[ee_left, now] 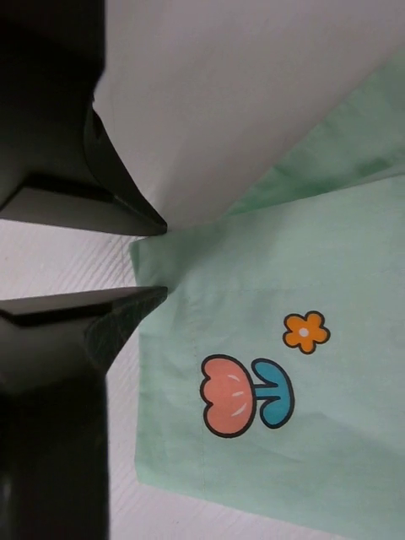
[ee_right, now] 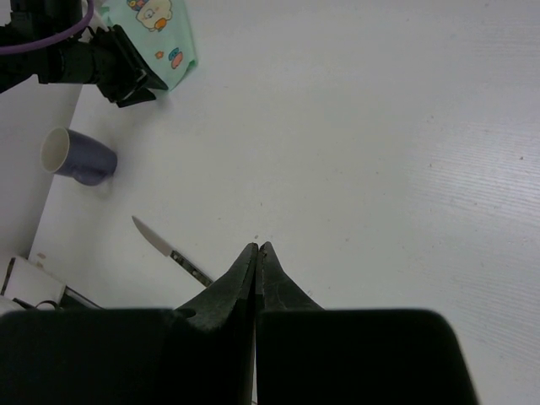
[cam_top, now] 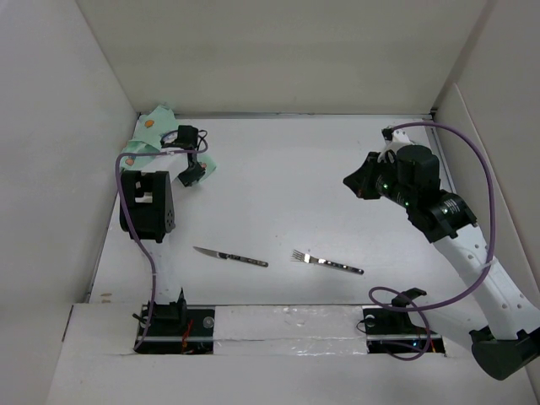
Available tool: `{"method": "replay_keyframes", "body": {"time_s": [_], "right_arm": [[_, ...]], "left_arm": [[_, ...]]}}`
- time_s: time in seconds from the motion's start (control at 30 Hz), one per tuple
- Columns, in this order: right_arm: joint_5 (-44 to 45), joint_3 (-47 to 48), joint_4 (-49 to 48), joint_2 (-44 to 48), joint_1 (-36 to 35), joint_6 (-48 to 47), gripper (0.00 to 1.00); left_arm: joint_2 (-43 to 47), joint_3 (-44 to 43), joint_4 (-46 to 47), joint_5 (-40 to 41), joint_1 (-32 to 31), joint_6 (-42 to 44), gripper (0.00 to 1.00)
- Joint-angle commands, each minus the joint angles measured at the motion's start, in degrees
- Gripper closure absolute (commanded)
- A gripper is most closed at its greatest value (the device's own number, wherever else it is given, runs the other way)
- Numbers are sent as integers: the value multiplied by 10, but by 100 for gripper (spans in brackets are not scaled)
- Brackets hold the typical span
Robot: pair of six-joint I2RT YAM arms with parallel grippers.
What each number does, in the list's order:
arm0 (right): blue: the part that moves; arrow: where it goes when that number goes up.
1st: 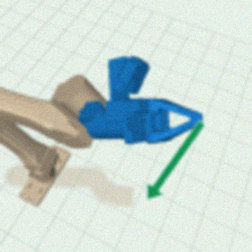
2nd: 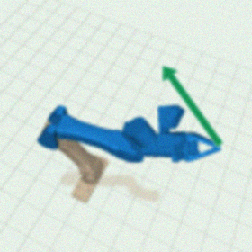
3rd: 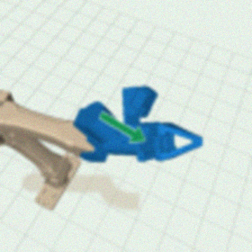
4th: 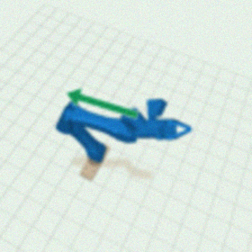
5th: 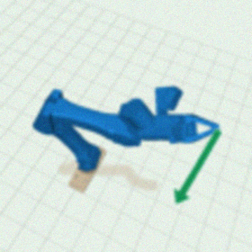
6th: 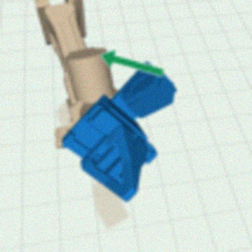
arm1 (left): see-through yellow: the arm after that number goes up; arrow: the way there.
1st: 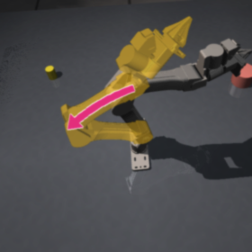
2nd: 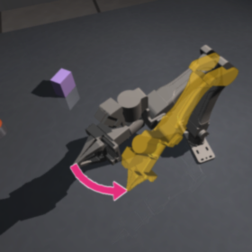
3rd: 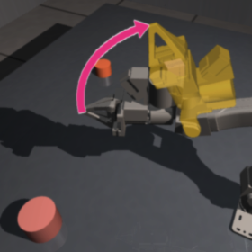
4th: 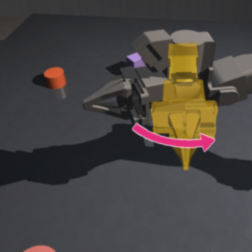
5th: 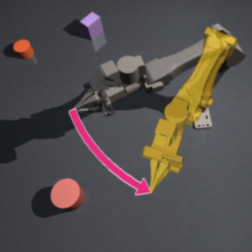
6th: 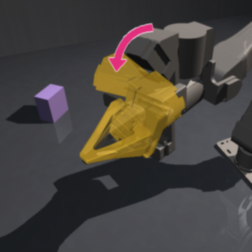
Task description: Set the dinner table for one person
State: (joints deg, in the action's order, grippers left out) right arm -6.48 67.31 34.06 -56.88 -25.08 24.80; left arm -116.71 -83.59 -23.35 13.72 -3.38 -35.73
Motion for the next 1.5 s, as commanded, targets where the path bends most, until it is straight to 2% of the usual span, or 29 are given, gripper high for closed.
{"method": "replay_keyframes", "body": {"time_s": [0.0, 0.2, 0.4, 0.5, 0.6, 0.63, 0.67, 0.7, 0.73, 0.8, 0.83, 0.9, 1.0, 1.03, 1.1, 1.13, 1.17, 1.2, 1.27, 1.3, 1.4, 1.47], "right_arm": [[-7, 1, -15, 4, 5, -12, 99], [-9, 0, -19, 3, 5, -11, 99], [-14, 6, -26, -9, 10, -8, 99], [-16, 9, -36, -13, 10, -6, 99], [-17, 23, -50, -26, 10, -2, 99], [-14, 40, -61, -38, 16, 6, 99], [-14, 41, -61, -38, 16, 6, 99], [-14, 48, -64, -50, 16, 10, 99], [-16, 58, -64, -58, 16, 17, 99], [-22, 83, -65, -69, 22, 18, 99], [-22, 89, -65, -76, 22, 20, 99], [-23, 99, -70, -81, 22, 22, 98], [-22, 100, -76, -91, 22, 24, 82], [-21, 100, -79, -95, 28, 24, 71], [-20, 98, -81, -106, 28, 26, 59], [-20, 91, -87, -110, 28, 32, 48], [-23, 86, -91, -118, 28, 35, 44], [-37, 82, -95, -122, 28, 38, 39], [-69, 54, -119, -151, 21, 52, 31], [-70, 54, -119, -151, 21, 52, 31], [-77, 29, -131, -178, -7, 53, 28], [-60, 16, -154, -199, -36, 58, 25]], "left_arm": [[-17, -8, 9, -9, -1, -16, 74], [-19, -6, 11, -8, -1, -5, 100], [24, -48, 16, -39, -12, 32, 100], [47, -131, 11, -61, -44, 56, 100], [22, -294, -26, -105, -84, 61, 100], [-38, -485, -81, -133, -107, 59, 100], [-39, -487, -82, -134, -107, 59, 100], [-78, -560, -116, -159, -129, 57, 100], [-82, -648, -111, -197, -137, 51, 100], [-50, -620, -39, -233, -142, 20, 100], [-7, -574, -14, -259, -142, 15, 100], [50, -549, 14, -262, -142, 24, 100], [113, -512, 25, -278, -116, 34, 100], [132, -482, 41, -305, -85, 29, 100], [172, -410, 120, -345, -50, 4, 100], [208, -343, 154, -388, -35, -36, 100], [220, -324, 179, -396, -18, -50, 100], [235, -318, 186, -393, -18, -51, 100], [253, -310, 168, -317, 5, -29, 100], [253, -310, 168, -316, 6, -29, 100], [285, -217, 220, -333, 56, -57, 100], [285, -185, 215, -327, 86, -49, 100]]}}
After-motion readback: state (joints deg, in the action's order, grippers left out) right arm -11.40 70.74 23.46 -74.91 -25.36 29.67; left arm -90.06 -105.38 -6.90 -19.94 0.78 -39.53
